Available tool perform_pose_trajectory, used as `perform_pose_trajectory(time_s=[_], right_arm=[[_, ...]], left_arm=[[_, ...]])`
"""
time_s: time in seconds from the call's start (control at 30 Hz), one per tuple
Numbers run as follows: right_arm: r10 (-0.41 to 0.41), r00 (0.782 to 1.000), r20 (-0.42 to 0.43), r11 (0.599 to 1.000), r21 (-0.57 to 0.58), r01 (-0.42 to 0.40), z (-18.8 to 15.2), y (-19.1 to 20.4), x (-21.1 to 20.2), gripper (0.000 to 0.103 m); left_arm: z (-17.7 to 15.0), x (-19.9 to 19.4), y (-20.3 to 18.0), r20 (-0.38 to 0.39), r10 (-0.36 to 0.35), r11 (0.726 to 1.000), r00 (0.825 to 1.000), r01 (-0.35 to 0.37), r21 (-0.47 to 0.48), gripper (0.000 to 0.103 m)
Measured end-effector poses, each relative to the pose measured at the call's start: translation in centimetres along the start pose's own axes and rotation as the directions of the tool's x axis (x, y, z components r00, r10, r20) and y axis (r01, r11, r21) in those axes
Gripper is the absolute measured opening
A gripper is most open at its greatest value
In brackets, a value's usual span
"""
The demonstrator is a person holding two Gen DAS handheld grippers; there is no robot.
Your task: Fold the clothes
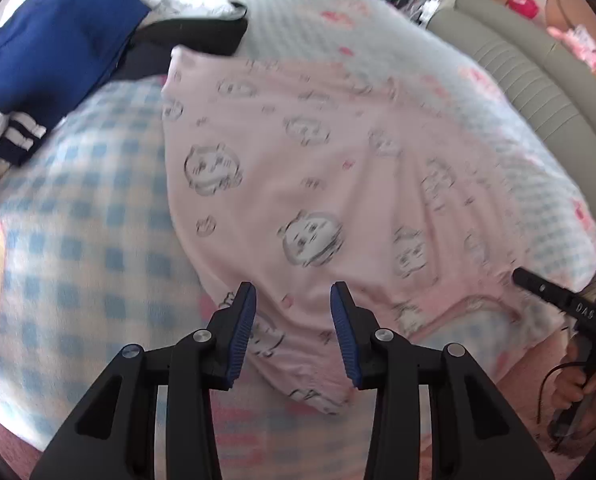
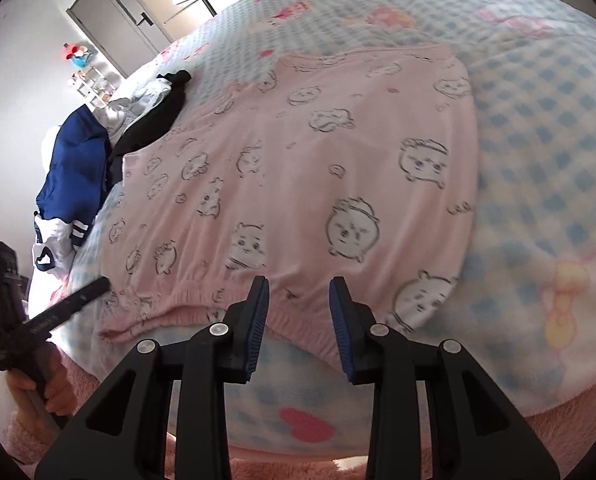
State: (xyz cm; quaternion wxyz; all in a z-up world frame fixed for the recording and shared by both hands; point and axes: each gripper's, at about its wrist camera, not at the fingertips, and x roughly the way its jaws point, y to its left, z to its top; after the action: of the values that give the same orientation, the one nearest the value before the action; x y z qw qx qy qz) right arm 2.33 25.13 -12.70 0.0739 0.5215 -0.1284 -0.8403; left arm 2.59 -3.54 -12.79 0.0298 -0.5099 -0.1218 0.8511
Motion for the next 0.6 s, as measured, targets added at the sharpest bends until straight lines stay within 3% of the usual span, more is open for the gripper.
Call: perform_pose_trajectory(time_s=[0.07, 0.1, 0.17, 0.23, 0.27, 0.37, 0.47, 0.6], right_arm=[[0.003, 1.0, -0.004, 1.0, -0.007, -0.003, 0.3, 0.2, 0.1, 0.031], [-0.007, 1.0, -0.025, 1.0, 0.003, 0.007, 0.1, -0.1, 0.7, 0.031], [0.025, 0.999, -0.03, 0.998, 0.056, -0.024, -0.6, -1.3, 0.9, 0.031], [0.022, 0.999, -0.026, 0.997, 0.071, -0.02, -1.0, -1.8, 0.5, 0.031], [0.007, 1.0, -0.019, 0.998, 0.069, -0.006, -1.0, -1.9, 0.1, 0.031], [0.01, 0.999, 0.051, 0.998, 0.067, -0.014, -0.8, -1.9, -1.9, 0.031], [0.009, 0.994, 0.112, 0.998, 0.055, -0.015, -0.1, -1.8, -2.8, 0.031], [-0.053, 0.997, 0.053, 0.997, 0.064, 0.05, -0.1, -2.2, -1.4, 0.031]], left_arm=[[-0.9, 0.8, 0.6, -0.05, 0.063, 0.998, 0.997, -0.063, 0.017, 0.039], [-1.3, 0.8, 1.3, -0.065, 0.062, 0.998, 0.996, -0.061, 0.009, 0.039], [-1.4, 0.1, 3.0, -0.064, 0.0, 0.998, 0.998, -0.004, -0.059, 0.039], [-1.1, -1.0, 4.8, -0.032, -0.091, 0.986, 0.995, 0.086, -0.142, 0.039], [-0.8, -1.5, 4.9, -0.004, -0.101, 0.985, 0.995, 0.1, -0.142, 0.039], [0.6, -2.5, 3.1, 0.073, -0.107, 0.992, 0.992, 0.111, -0.054, 0.039], [1.9, -1.6, 0.7, 0.087, -0.138, 0.99, 0.987, 0.139, -0.005, 0.043], [2.6, 0.6, -1.9, 0.04, -0.149, 0.988, 0.988, 0.147, 0.042, 0.043]])
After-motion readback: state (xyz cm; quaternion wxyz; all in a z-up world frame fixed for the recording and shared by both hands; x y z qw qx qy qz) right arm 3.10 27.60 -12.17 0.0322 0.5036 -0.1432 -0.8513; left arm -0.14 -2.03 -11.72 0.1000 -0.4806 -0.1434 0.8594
